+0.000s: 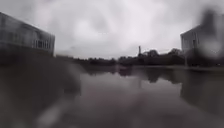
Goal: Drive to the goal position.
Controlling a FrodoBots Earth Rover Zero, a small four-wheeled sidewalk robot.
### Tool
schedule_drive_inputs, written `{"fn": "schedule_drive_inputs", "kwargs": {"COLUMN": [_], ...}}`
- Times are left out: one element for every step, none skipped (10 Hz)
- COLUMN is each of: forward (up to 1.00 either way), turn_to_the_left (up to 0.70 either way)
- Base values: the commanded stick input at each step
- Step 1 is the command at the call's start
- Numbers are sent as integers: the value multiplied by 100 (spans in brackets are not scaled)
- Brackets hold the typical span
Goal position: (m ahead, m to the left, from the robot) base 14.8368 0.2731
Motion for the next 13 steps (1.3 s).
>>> {"fn": "schedule_drive_inputs", "kwargs": {"forward": [70,70,70,70,70,70,70,70,70,70,70,70,70], "turn_to_the_left": [0,0,0,0,0,0,0,0,0,0,0,0,0]}}
